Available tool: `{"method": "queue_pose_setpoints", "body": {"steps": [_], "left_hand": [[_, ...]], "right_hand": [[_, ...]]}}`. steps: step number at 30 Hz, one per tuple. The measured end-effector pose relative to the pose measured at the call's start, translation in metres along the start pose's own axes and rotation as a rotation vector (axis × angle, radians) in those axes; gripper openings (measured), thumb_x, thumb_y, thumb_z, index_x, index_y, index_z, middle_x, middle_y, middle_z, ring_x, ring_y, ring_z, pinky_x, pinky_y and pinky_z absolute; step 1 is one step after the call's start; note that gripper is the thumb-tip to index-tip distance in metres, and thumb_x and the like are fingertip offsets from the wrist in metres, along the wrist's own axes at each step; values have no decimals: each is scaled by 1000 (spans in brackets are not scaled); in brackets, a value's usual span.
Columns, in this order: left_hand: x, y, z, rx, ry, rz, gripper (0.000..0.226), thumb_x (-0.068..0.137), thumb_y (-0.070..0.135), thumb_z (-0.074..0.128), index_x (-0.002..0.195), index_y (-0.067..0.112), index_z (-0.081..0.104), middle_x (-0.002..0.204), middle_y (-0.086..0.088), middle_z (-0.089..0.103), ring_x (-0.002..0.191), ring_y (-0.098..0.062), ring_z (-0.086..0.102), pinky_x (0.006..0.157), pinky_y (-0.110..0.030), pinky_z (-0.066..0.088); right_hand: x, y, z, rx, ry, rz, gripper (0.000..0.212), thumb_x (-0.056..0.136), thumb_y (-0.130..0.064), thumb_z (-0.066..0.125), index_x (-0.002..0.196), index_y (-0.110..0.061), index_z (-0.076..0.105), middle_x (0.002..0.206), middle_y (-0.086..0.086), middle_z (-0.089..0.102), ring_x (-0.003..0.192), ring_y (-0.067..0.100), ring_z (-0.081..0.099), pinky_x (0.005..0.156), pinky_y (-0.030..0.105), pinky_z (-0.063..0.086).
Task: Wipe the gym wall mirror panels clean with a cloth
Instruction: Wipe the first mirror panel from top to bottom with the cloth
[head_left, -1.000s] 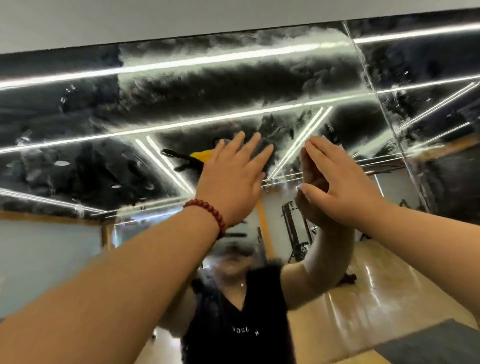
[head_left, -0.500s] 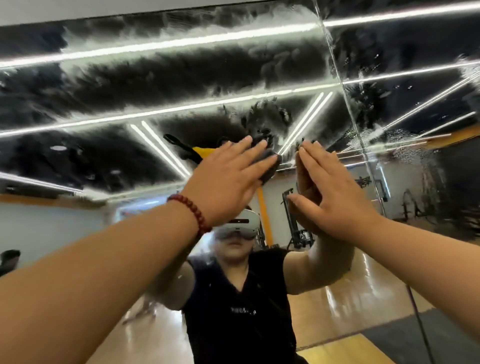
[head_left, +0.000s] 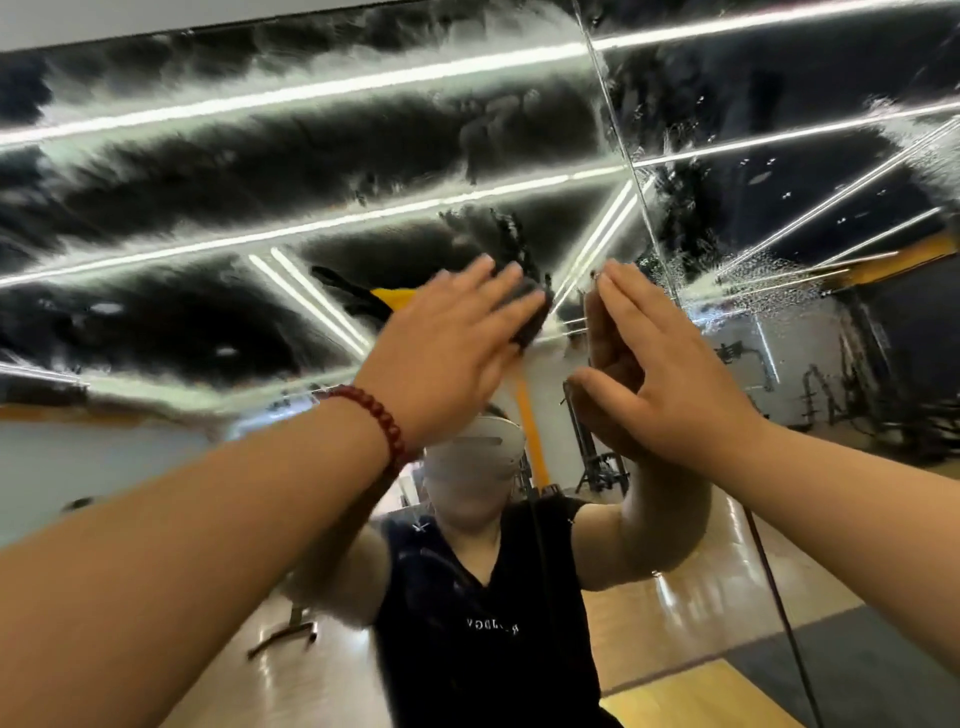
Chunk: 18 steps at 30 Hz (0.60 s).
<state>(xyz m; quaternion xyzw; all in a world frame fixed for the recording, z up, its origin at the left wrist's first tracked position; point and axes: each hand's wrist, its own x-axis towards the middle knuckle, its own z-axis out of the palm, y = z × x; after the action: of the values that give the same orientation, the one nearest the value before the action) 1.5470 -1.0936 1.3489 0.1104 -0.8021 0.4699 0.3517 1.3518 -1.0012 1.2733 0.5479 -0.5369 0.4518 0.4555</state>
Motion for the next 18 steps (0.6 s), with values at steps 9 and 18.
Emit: {"method": "queue_pose_setpoints", "body": {"steps": [9,18], "left_hand": [[14,55,24,37,32,146,55,95,36,30,146,23,46,151,-6,45,141,-30,38,115,-48,27],[53,17,9,105,148,-81,55,96,30,31,147,15,44,151,-12,43,139,-36,37,113,-50,27]], "right_hand": [[-20,29,-3,-119,23,73,82,92,-59,36,157,-11,19,165,2,13,150,10,5,118,28,2],[-23,41,-5,-43,27,52,82,90,-57,42,157,-19,15,163,-12,8,144,-4,-3,115,20,-2]]}}
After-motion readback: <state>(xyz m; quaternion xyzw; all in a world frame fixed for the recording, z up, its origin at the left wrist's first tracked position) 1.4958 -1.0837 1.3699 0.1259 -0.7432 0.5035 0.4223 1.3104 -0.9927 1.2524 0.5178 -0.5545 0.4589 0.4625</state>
